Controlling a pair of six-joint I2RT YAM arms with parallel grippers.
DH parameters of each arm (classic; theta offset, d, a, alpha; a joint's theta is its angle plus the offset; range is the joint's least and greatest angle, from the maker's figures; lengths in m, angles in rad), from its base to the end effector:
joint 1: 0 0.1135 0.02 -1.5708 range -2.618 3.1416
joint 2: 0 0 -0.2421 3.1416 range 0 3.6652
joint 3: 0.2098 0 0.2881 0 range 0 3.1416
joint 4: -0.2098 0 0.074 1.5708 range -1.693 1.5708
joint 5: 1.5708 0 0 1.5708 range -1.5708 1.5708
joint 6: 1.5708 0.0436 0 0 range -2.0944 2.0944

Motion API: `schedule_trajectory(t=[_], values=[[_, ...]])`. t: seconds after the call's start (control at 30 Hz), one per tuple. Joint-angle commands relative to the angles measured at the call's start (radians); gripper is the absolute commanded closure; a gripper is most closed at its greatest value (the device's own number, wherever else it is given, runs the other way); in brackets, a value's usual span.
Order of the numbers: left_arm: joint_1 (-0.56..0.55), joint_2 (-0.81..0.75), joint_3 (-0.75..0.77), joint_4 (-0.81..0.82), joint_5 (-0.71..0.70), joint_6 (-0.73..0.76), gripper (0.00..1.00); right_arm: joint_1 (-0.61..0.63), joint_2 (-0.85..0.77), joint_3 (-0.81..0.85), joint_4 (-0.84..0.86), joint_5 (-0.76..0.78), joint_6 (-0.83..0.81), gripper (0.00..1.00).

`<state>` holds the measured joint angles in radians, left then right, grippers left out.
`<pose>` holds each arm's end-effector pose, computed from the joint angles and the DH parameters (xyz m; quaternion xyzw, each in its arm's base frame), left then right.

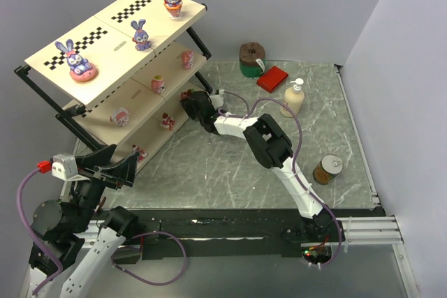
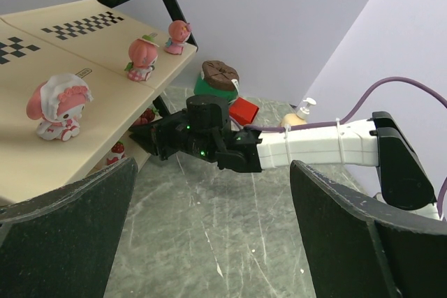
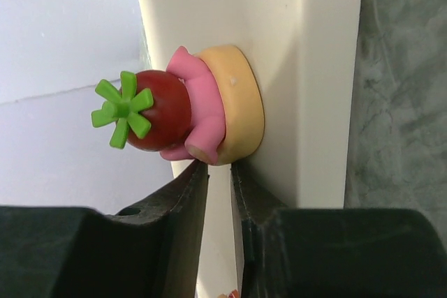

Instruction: Place and organize the plastic toys onto the shelf

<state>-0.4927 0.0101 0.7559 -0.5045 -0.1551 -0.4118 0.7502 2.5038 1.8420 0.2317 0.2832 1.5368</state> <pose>0.0542 -0.0214 0.3792 -0.0361 0.6170 -0.2999 0.7267 0.4319 0.3858 0.0835 0.3897 0.7405 0.4372 0.3296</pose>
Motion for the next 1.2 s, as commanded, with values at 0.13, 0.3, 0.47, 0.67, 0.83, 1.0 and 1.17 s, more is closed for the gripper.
schedule_trajectory(t=[0.13, 0.3, 0.47, 0.67, 0.83, 1.0, 1.17], values=[[0.000, -0.059, -0.004, 0.044, -0.006, 0.011, 0.04, -0.029, -0.020, 0.051, -0.181, 0.102, 0.002, 0.69], [0.000, -0.058, -0.007, 0.046, -0.008, 0.013, 0.04, -0.038, -0.014, 0.069, -0.181, 0.102, -0.006, 0.69], [0.000, -0.055, -0.007, 0.044, -0.004, 0.013, 0.04, -0.038, -0.036, 0.037, -0.141, 0.096, -0.055, 0.67], [0.000, -0.064, -0.007, 0.043, 0.009, 0.010, 0.03, -0.011, -0.157, -0.161, 0.027, 0.093, -0.144, 0.60], [0.000, -0.067, 0.009, 0.023, 0.012, 0.005, 0.04, 0.031, -0.279, -0.337, 0.142, 0.117, -0.222, 0.58], [0.000, -0.081, 0.040, -0.014, -0.001, -0.019, 0.04, 0.047, -0.466, -0.567, 0.176, 0.137, -0.306, 0.56], [0.000, -0.084, 0.091, -0.095, -0.066, -0.088, 0.04, 0.047, -0.641, -0.759, 0.144, 0.132, -0.397, 0.48]])
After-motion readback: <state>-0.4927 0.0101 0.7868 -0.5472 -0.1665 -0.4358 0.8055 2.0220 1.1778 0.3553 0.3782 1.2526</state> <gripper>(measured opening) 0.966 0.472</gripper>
